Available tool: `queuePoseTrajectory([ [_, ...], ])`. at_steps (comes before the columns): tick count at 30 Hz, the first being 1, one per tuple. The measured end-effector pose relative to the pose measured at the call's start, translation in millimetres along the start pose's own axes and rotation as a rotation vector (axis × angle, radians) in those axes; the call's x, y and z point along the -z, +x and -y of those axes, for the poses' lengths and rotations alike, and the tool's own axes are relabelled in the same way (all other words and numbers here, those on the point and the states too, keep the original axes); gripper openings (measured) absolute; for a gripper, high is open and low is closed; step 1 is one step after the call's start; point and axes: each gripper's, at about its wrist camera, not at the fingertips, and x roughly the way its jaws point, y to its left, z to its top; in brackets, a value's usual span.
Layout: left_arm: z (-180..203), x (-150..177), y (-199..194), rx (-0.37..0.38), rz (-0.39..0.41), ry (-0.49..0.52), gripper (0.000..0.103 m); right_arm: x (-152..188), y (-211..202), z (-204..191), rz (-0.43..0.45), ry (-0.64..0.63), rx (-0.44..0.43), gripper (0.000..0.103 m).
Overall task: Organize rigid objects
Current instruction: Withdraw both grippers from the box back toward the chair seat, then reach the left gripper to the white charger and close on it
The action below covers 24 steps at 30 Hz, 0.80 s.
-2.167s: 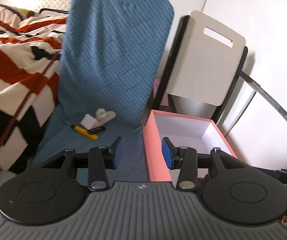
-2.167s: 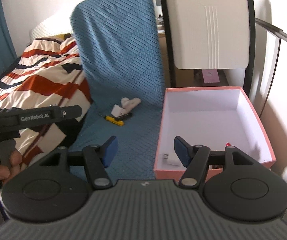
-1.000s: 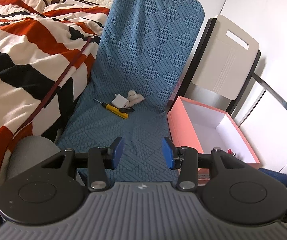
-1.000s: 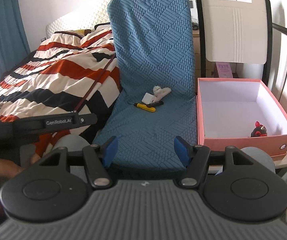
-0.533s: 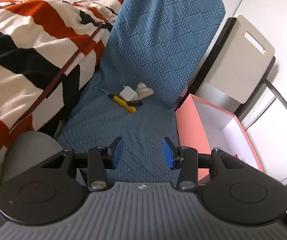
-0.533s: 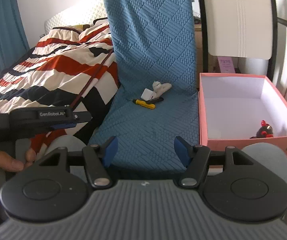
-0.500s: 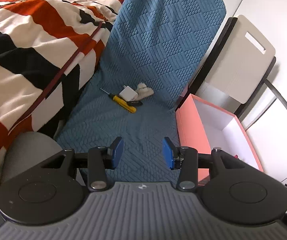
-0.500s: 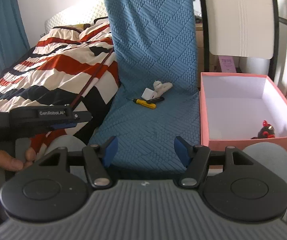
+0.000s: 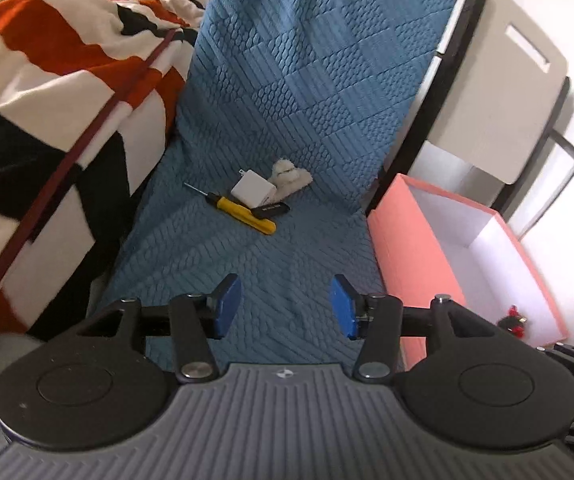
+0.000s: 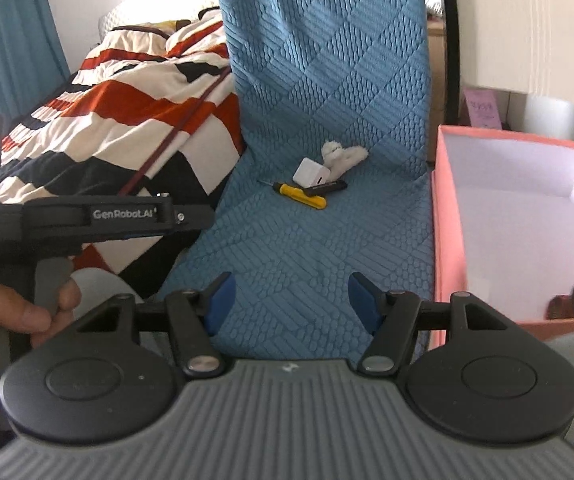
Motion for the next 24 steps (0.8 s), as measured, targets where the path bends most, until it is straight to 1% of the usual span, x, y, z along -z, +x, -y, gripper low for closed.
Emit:
queuePoseTrajectory([
  [6, -14, -17, 56, -0.003, -0.003, 0.018, 0.056, -13, 46, 15, -0.013, 0.01, -0.003, 0.065],
  [8, -14, -22, 72, 0.003, -0.015, 0.061, 0.056, -19, 62, 20, -0.019, 0.007, 0.003, 0.065],
  [11, -15, -29, 97, -0.012, -0.023, 0.113, 0.056, -27, 82, 26, -0.015, -0.026, 0.02, 0.065],
  [15, -16, -43, 131, -0.004, -0.021, 0.124, 0.056, -41, 105, 43, -0.034, 0.017, -0.003, 0.065],
  [21, -29, -67, 180, 0.009, -0.039, 0.108, 0.056, -56, 137, 53, -0.036, -0.012, -0.046, 0.065],
  [22, -34, -72, 187, 0.008, -0.046, 0.099, 0.056, -57, 144, 55, -0.045, -0.012, -0.046, 0.065],
  [24, -40, -84, 198, 0.038, -0.054, 0.107, 0.056, -62, 160, 62, -0.084, 0.007, -0.045, 0.065],
])
